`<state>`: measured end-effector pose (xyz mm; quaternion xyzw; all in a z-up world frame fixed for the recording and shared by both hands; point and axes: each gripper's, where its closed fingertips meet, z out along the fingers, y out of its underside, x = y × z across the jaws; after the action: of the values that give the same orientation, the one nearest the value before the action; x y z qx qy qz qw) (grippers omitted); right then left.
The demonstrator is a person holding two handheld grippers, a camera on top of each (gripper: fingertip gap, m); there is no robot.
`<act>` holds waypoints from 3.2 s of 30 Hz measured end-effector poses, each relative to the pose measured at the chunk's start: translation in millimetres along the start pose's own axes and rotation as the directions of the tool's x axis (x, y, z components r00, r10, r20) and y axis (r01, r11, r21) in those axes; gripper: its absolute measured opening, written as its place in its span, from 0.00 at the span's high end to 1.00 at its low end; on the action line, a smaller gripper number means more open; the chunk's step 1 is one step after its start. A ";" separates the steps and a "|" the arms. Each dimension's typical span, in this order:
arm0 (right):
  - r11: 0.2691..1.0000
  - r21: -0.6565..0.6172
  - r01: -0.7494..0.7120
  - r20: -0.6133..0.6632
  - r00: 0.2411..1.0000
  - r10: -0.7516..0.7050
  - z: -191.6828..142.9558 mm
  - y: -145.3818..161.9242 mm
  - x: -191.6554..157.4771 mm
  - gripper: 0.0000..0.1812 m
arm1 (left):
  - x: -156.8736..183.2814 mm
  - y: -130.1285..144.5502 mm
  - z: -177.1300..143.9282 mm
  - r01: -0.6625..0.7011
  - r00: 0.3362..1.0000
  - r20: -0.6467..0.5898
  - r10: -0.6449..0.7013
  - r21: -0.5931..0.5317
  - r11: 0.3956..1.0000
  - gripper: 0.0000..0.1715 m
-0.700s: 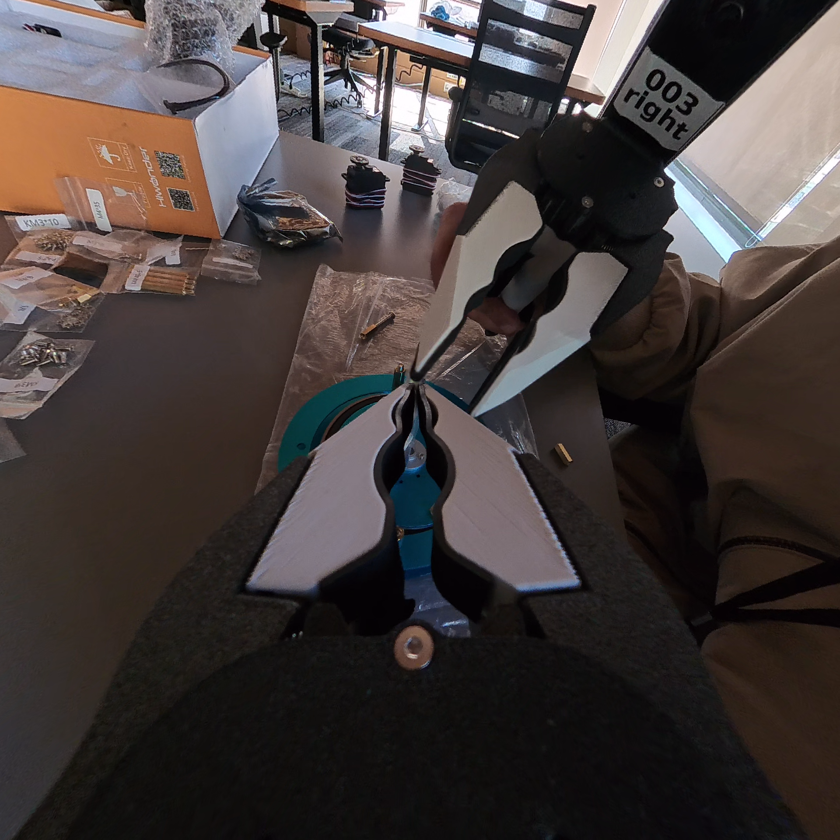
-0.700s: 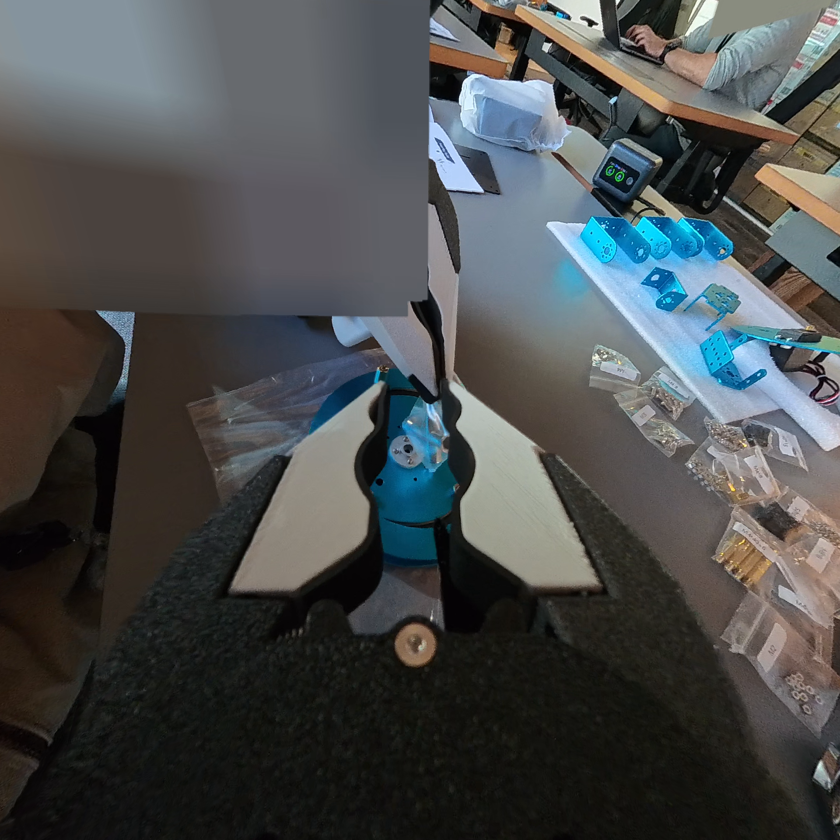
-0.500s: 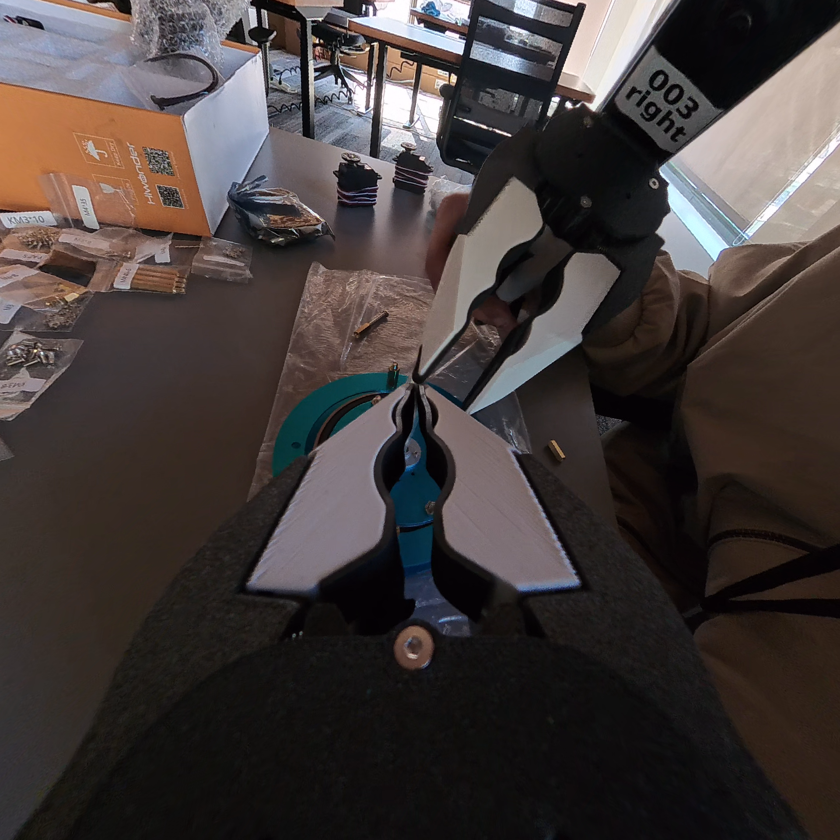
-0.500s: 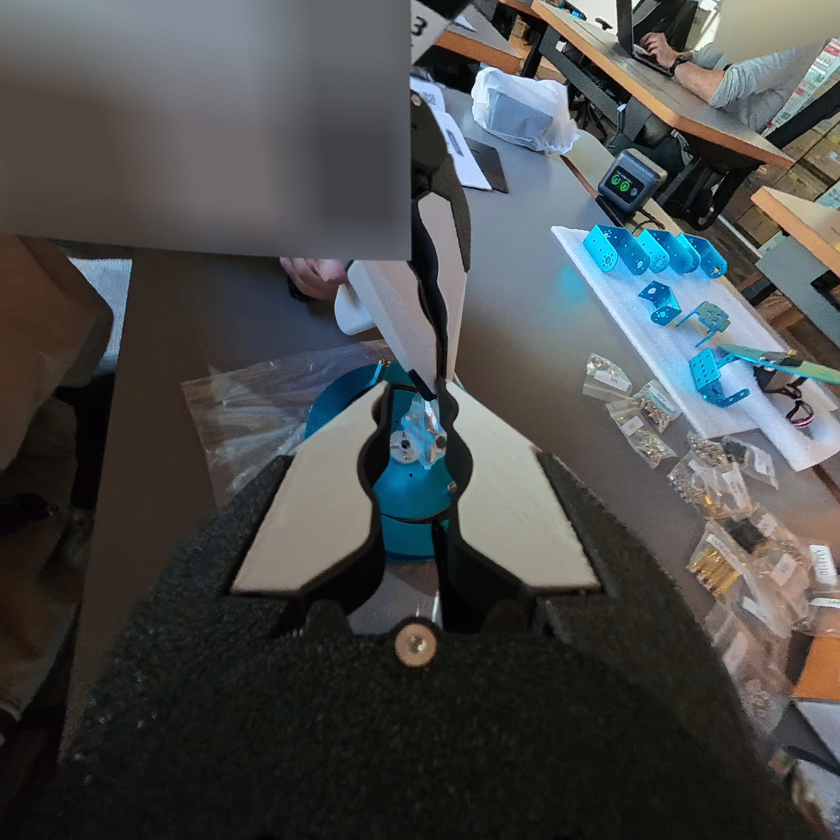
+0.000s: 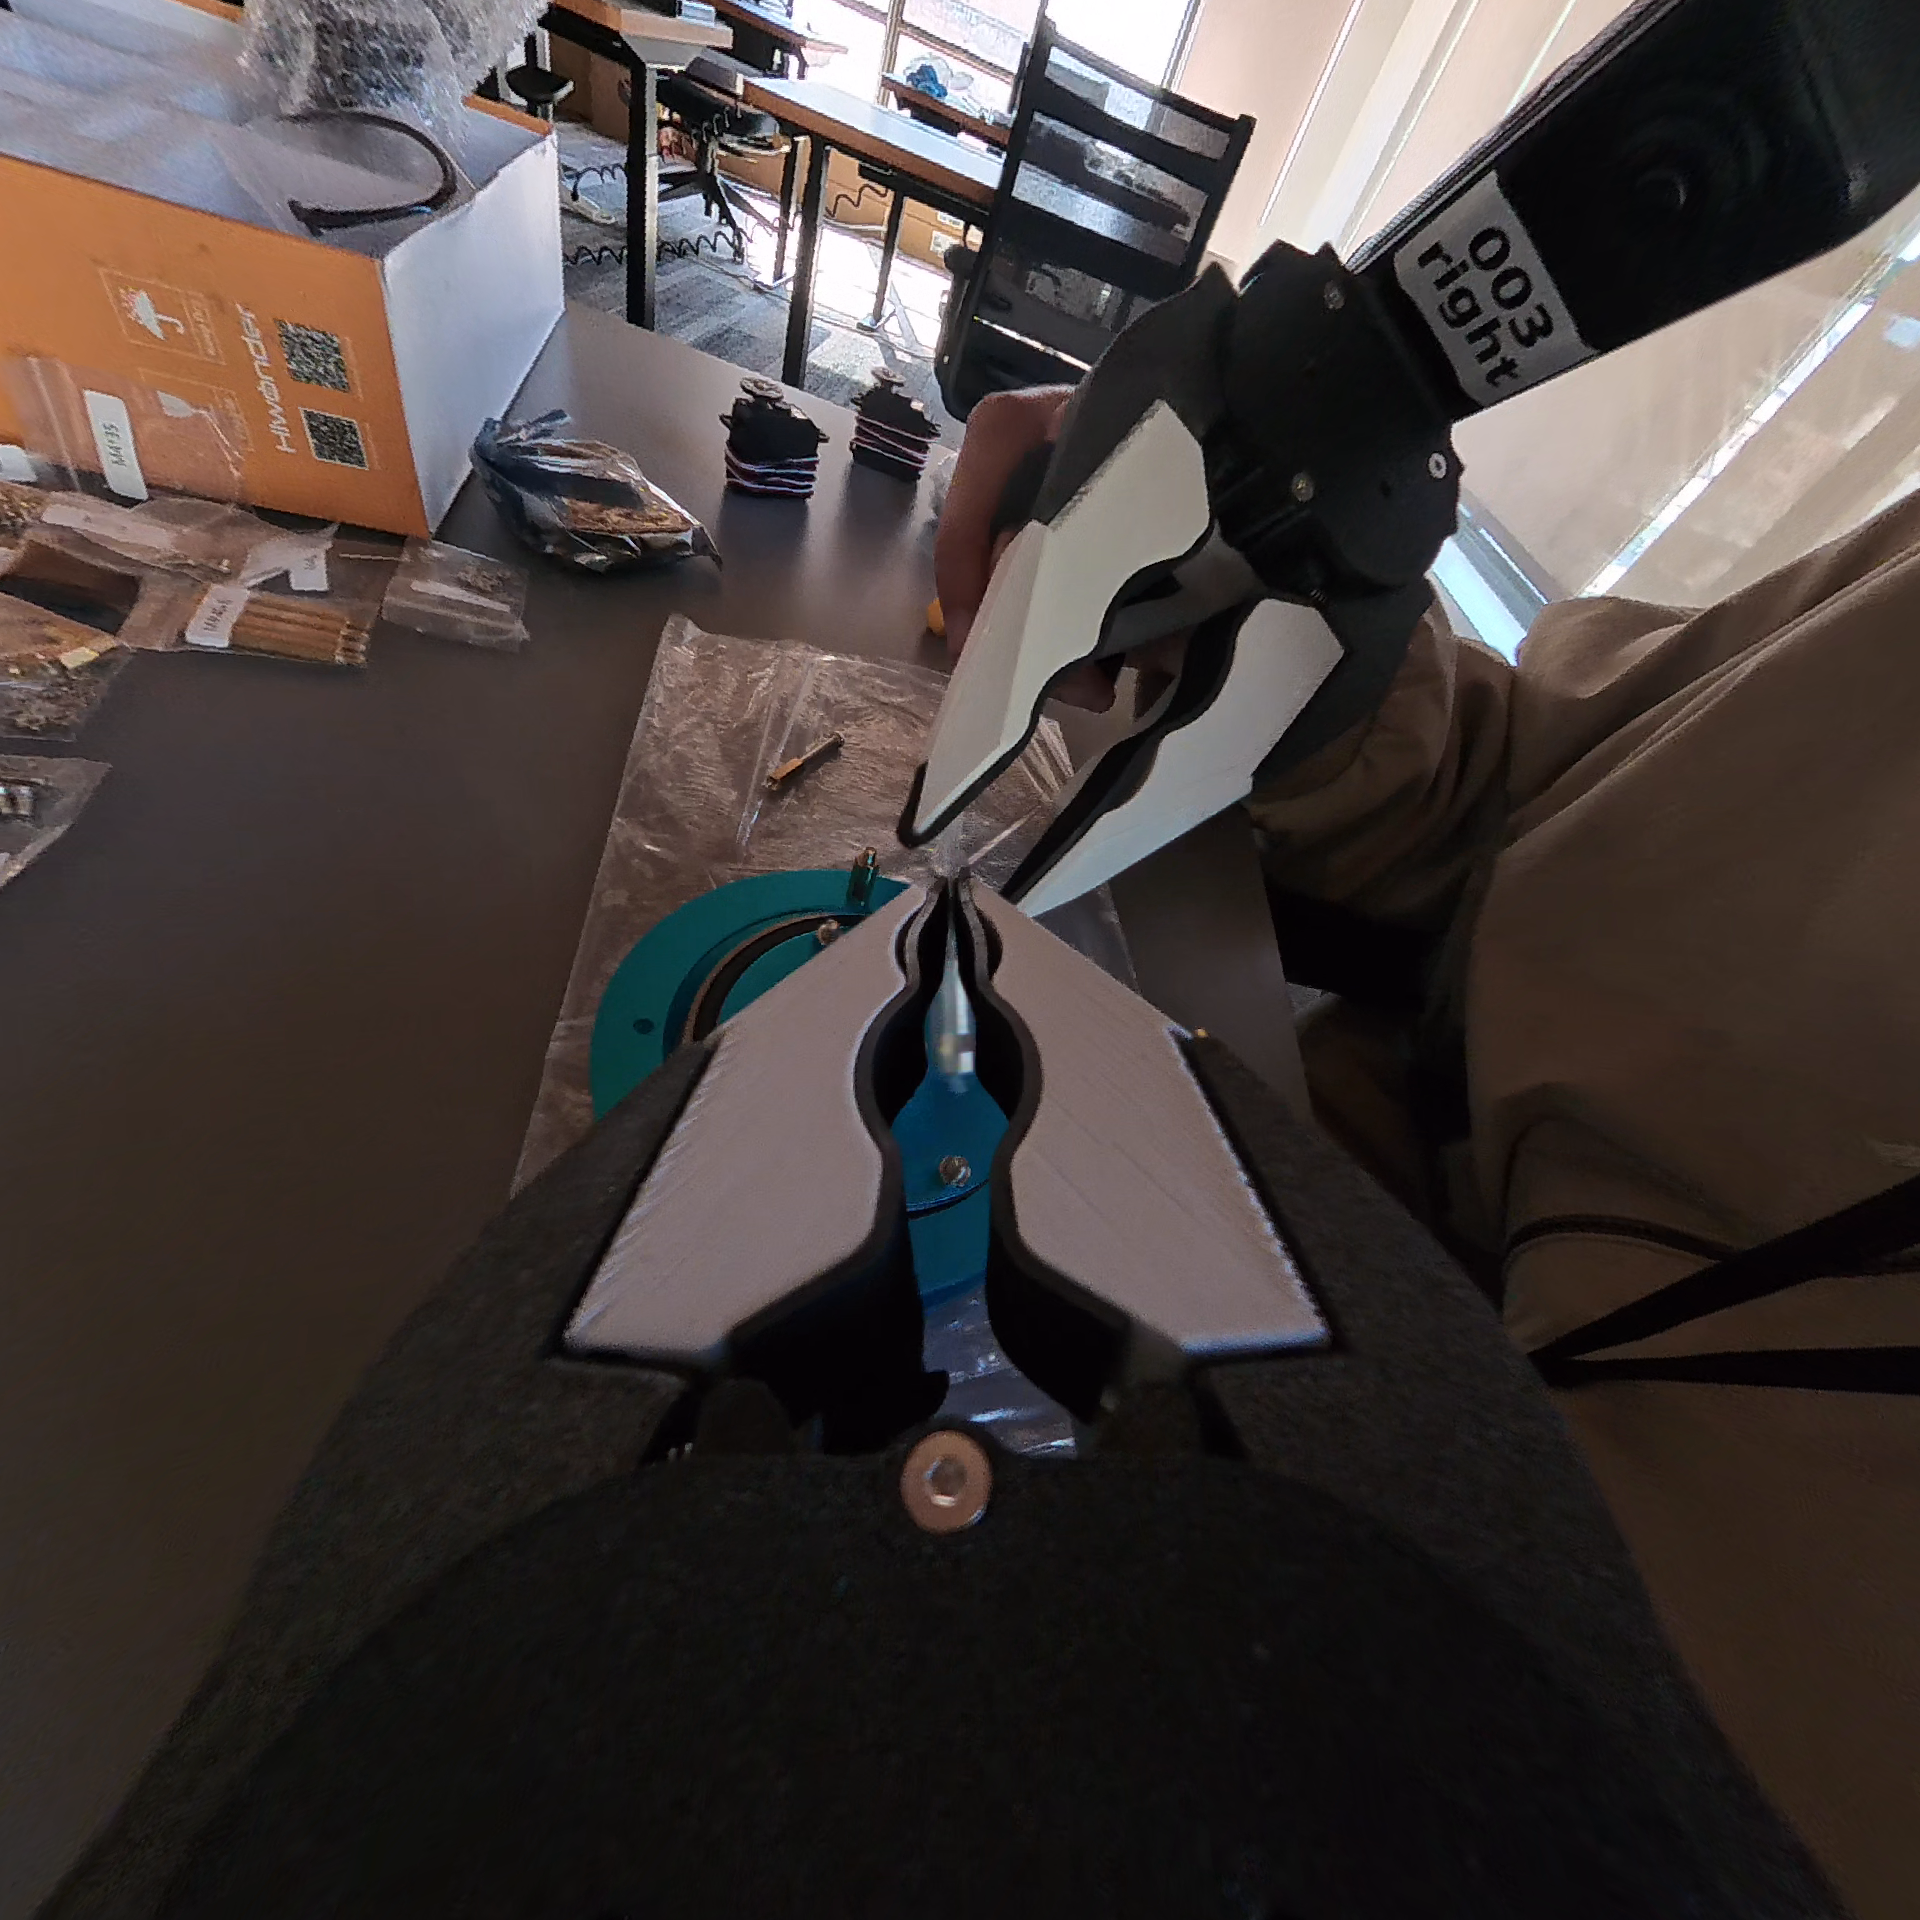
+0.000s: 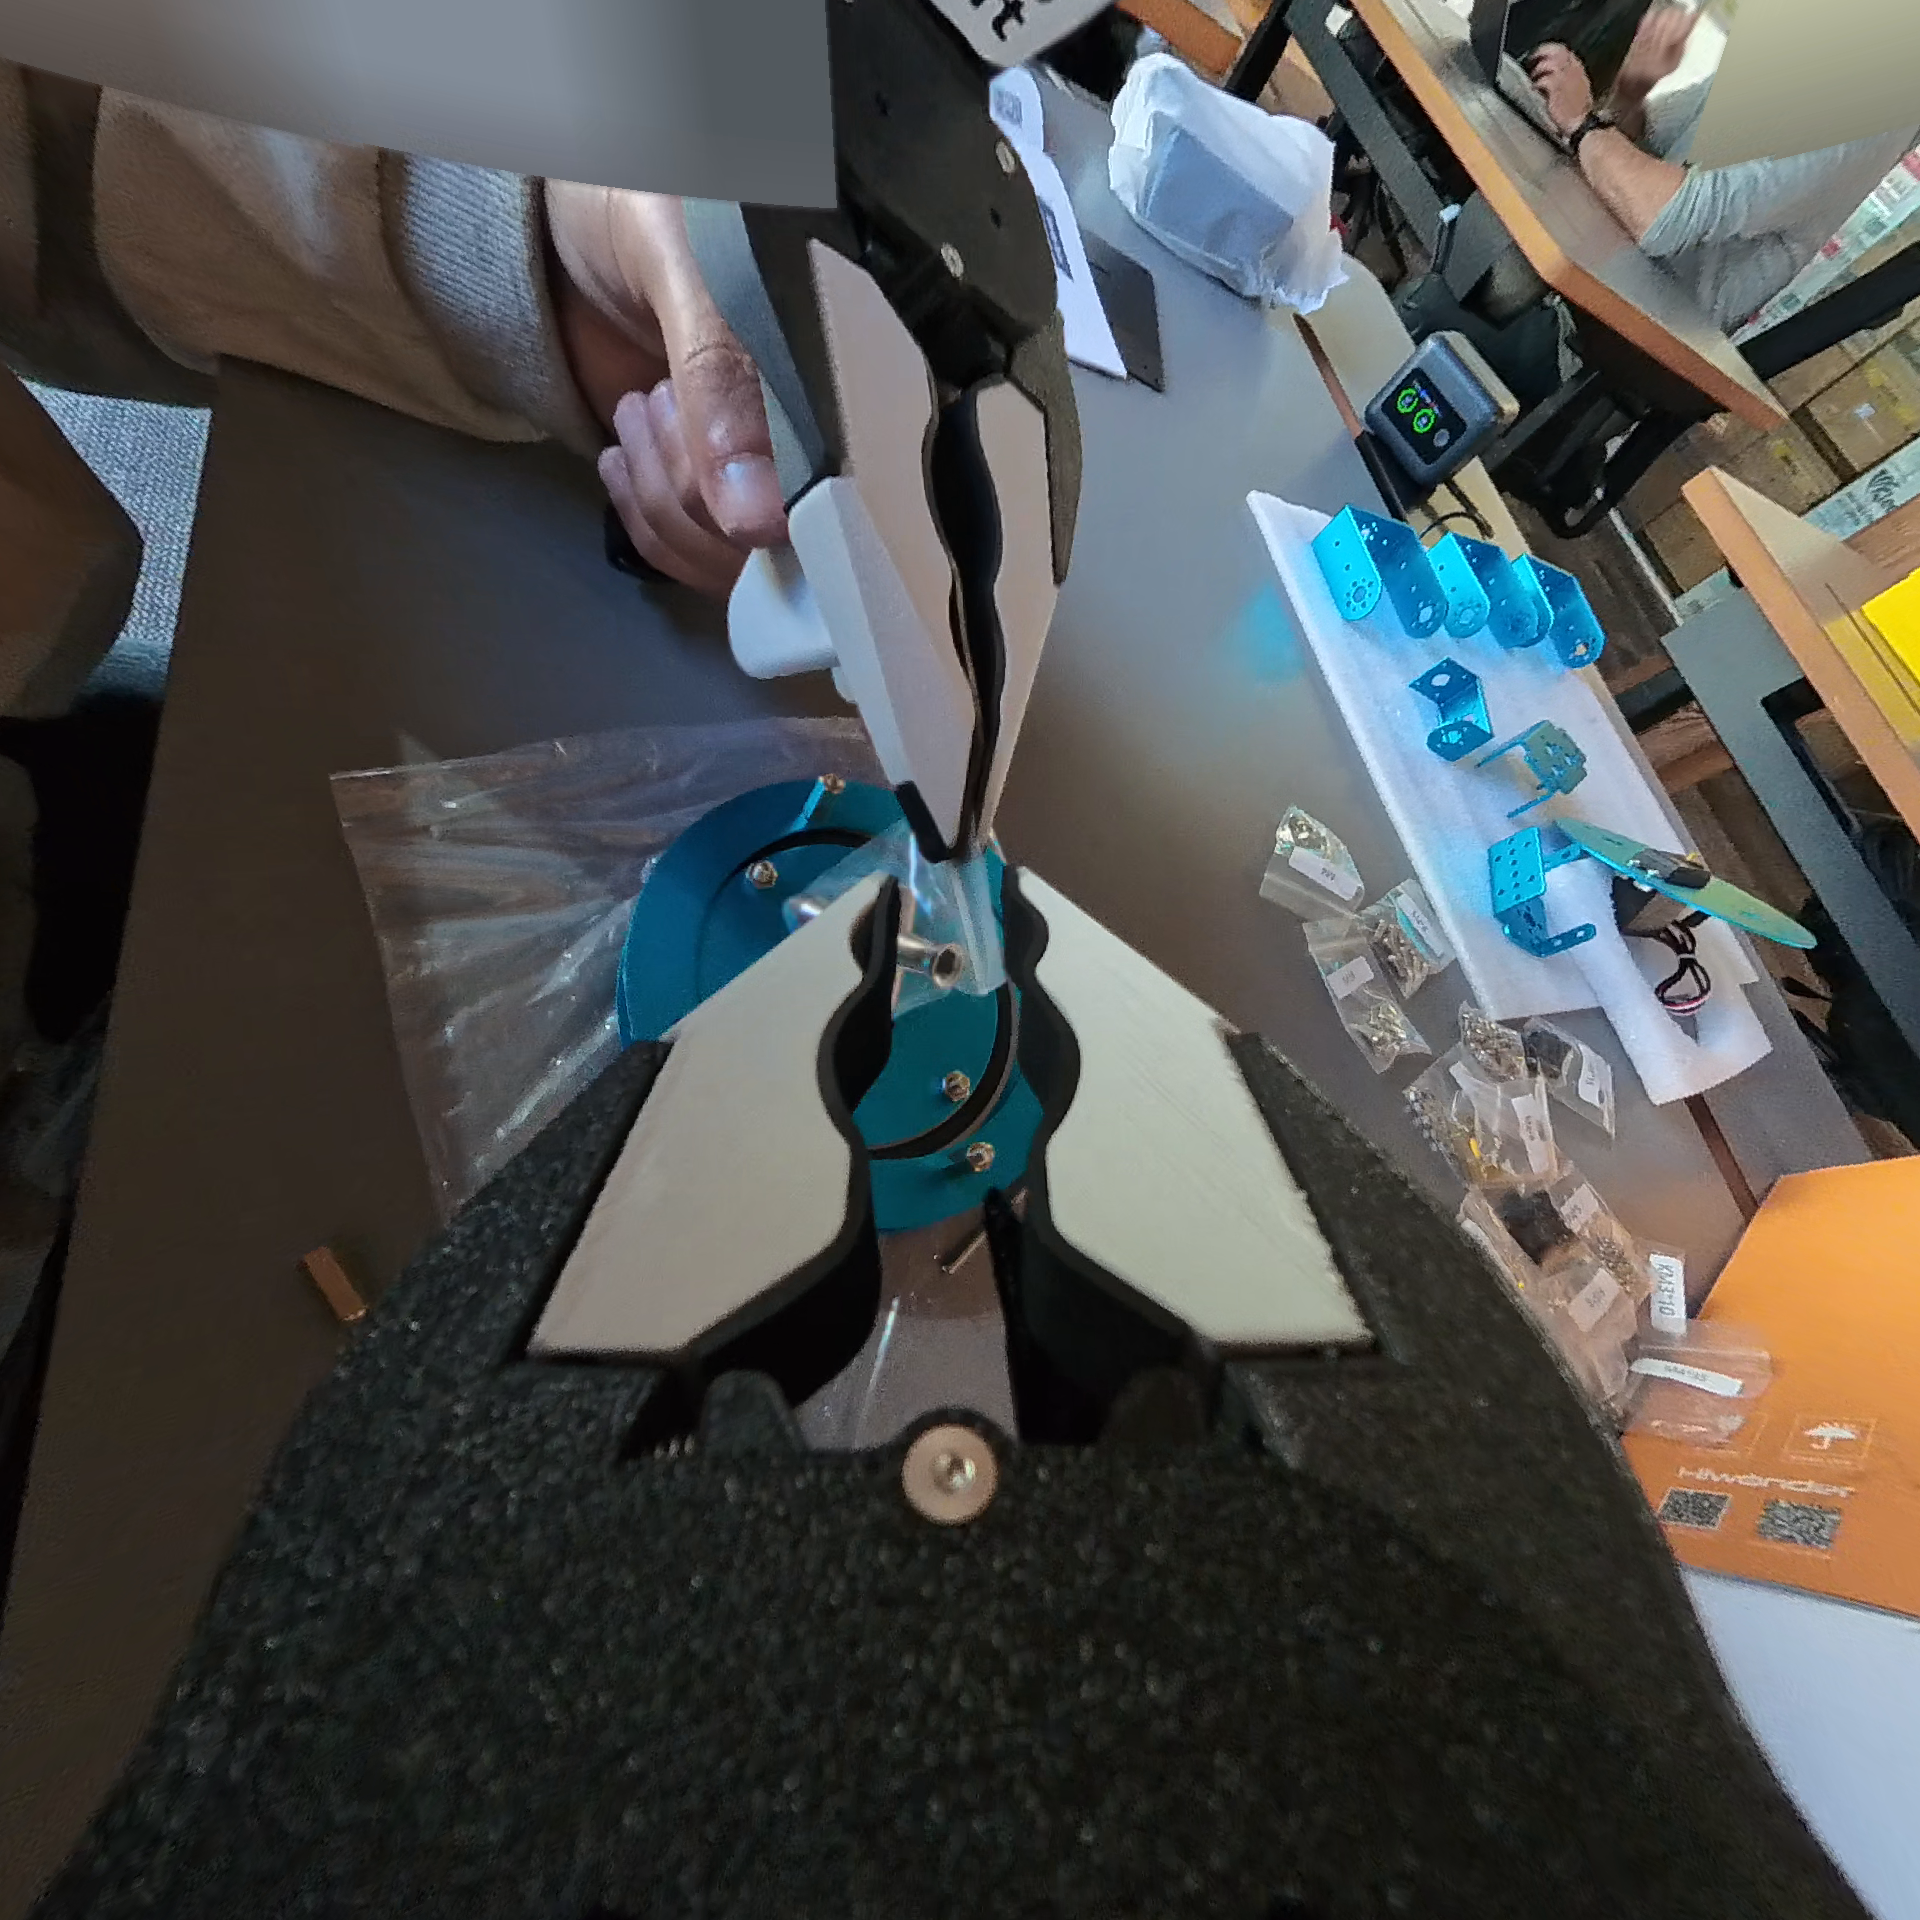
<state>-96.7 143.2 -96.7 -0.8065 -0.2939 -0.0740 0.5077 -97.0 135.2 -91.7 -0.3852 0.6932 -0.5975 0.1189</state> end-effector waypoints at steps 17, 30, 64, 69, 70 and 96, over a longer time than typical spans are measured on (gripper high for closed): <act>0.998 0.035 -0.057 0.148 0.988 0.051 -0.6 -5.7 -6.2 0.90 | -1.2 4.3 1.5 -0.025 1.000 0.009 0.025 -0.023 0.999 1.00; 0.998 0.025 -0.064 0.145 0.988 0.059 -1.1 -3.4 -5.4 0.91 | -1.7 5.1 2.1 -0.032 0.999 0.015 0.033 -0.027 0.999 1.00; 0.996 0.027 -0.079 0.151 0.986 0.074 -1.8 -2.6 -6.9 0.92 | -1.3 4.8 2.3 -0.037 0.999 0.021 0.037 -0.028 0.999 1.00; 0.997 0.017 -0.073 0.149 0.986 0.069 0.2 -1.4 -7.3 0.92 | -0.2 4.4 2.5 -0.038 0.999 0.019 0.039 -0.026 0.999 1.00; 0.997 0.015 -0.072 0.150 0.986 0.069 0.6 -0.9 -7.5 0.92 | -0.1 4.6 2.5 -0.040 0.999 0.018 0.040 -0.027 0.999 1.00; 0.671 0.033 -0.741 -0.050 0.669 0.742 5.4 27.3 20.2 1.00 | -21.0 2.7 -4.7 -0.253 0.866 0.420 0.269 -0.096 0.963 0.73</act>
<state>-66.2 147.4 -112.1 -0.8513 0.0735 0.1158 0.5064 -86.8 152.8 -99.3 -0.4122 0.7068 -0.4630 0.3409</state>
